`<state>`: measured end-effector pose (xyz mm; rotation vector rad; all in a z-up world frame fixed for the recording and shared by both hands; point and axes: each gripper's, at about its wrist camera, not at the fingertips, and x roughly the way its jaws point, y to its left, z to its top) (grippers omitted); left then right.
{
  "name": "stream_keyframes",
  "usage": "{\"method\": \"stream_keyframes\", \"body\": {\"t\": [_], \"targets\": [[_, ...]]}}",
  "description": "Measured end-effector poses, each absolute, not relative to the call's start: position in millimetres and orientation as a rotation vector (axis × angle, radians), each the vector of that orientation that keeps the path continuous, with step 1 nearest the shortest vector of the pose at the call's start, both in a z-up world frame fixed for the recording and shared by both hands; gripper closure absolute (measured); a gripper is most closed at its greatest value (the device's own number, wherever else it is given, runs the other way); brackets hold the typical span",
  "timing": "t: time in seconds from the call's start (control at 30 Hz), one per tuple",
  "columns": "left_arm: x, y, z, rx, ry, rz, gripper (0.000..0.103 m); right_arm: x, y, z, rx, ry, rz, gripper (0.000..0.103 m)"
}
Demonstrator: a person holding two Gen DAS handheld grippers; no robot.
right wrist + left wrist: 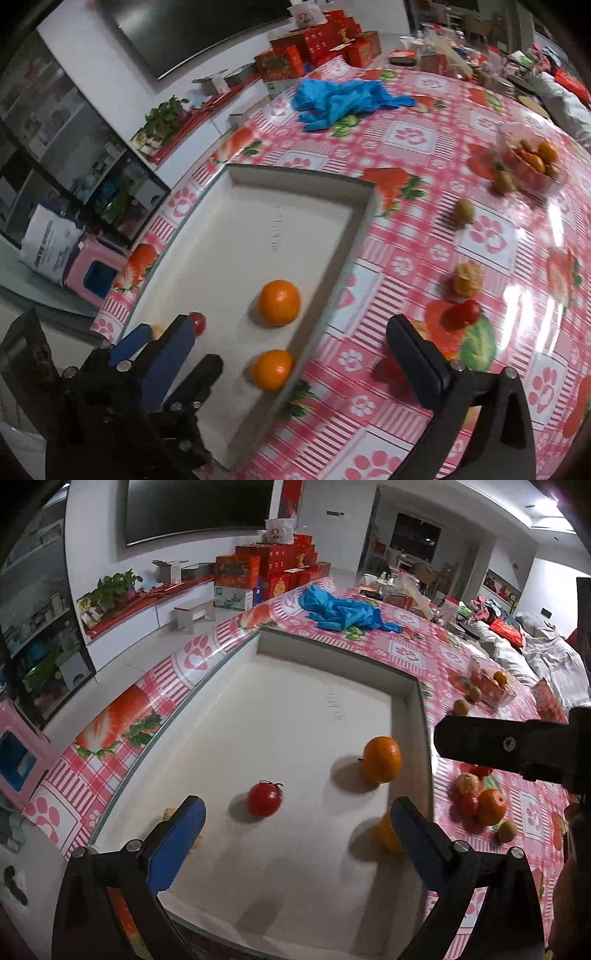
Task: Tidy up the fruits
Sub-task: 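Withdraw both open tools from the tray back toward the fruits, then move the right tool to the brown kiwi and close on it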
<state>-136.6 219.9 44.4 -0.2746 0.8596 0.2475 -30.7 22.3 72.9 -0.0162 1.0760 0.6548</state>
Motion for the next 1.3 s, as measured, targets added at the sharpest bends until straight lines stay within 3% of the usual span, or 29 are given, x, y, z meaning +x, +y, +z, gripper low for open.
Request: {"method": "stream_keyframes", "body": {"t": [0.8, 1.3], "targets": [[-131, 151, 59, -0.157, 0.873, 0.18, 0.002, -25, -120, 46, 0.05, 1.089, 0.379, 0.0], [-125, 111, 56, -0.084, 0.909, 0.123, 0.002, -48, -116, 3, -0.196, 1.078, 0.33, 0.0]]}}
